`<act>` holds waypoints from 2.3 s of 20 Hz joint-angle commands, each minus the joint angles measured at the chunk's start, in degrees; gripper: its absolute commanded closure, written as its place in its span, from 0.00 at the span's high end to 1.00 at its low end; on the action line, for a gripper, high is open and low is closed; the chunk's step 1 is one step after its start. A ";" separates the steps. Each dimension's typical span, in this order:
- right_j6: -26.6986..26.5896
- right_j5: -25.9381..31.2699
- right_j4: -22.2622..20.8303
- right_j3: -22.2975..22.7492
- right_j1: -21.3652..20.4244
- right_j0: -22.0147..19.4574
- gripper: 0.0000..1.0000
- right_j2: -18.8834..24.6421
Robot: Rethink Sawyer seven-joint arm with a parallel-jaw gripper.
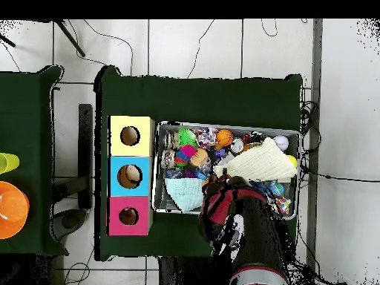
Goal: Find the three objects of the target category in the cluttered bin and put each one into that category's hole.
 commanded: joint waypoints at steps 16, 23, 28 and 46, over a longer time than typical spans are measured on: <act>-17.11 13.26 -0.48 0.46 3.12 -9.69 1.00 10.02; -20.44 17.34 2.75 3.73 -0.13 -14.58 1.00 15.43; -20.87 19.46 4.23 4.58 -0.74 -18.12 0.00 19.83; -35.95 30.66 18.20 20.20 -16.38 -28.84 0.00 32.04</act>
